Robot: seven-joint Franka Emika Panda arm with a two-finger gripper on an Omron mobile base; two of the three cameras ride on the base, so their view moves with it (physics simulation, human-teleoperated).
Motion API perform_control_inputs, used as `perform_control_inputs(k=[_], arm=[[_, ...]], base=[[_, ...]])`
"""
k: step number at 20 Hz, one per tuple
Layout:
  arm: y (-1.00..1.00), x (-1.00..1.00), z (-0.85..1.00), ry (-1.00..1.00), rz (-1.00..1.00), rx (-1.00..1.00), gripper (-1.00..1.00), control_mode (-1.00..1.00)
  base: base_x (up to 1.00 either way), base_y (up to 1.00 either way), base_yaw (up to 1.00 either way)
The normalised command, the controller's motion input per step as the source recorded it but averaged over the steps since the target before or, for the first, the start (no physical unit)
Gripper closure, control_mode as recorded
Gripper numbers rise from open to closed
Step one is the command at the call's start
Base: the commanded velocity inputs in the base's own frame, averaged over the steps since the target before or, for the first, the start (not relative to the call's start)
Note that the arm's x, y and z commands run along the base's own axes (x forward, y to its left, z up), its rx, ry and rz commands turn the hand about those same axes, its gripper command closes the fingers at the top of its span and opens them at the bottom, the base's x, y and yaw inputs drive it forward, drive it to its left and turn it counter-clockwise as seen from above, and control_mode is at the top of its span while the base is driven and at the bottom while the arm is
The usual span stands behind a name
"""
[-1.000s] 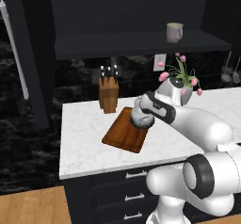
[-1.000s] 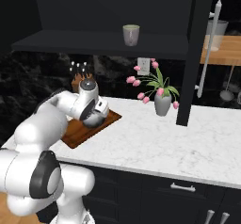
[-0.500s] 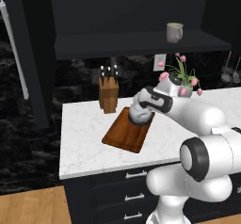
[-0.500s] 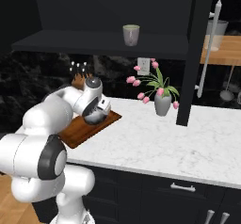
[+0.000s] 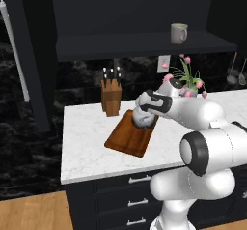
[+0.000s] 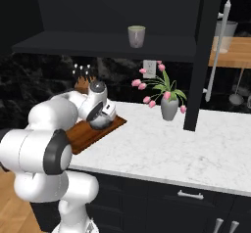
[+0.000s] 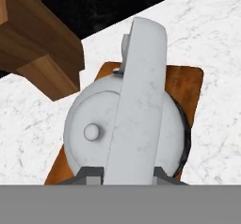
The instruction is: Pick the kettle from the counter and place it on the tray. Then pick the mug from the cabinet and place it on the tray. Then close the cabinet doors.
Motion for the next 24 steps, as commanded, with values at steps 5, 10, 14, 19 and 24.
perform_control_inputs(k=[5,10,14,19,24], arm=[[0.03,0.04,-0.21,-0.02,-0.04,0.00,1.00,-1.00],[0.07,0.12,-0.08,-0.04,-0.02,0.01,1.00,-1.00],[0.10,0.19,-0.03,-0.06,-0.01,0.00,1.00,-1.00],[0.01,0.25,-0.02,0.00,0.00,0.00,1.00,-1.00],[0.00,0.28,-0.05,0.00,0.00,0.00,1.00,-1.00]], base=[[0.00,0.00,0.00],[0.00,0.00,0.00],[0.00,0.00,0.00],[0.00,0.00,0.00],[0.00,0.00,0.00]])
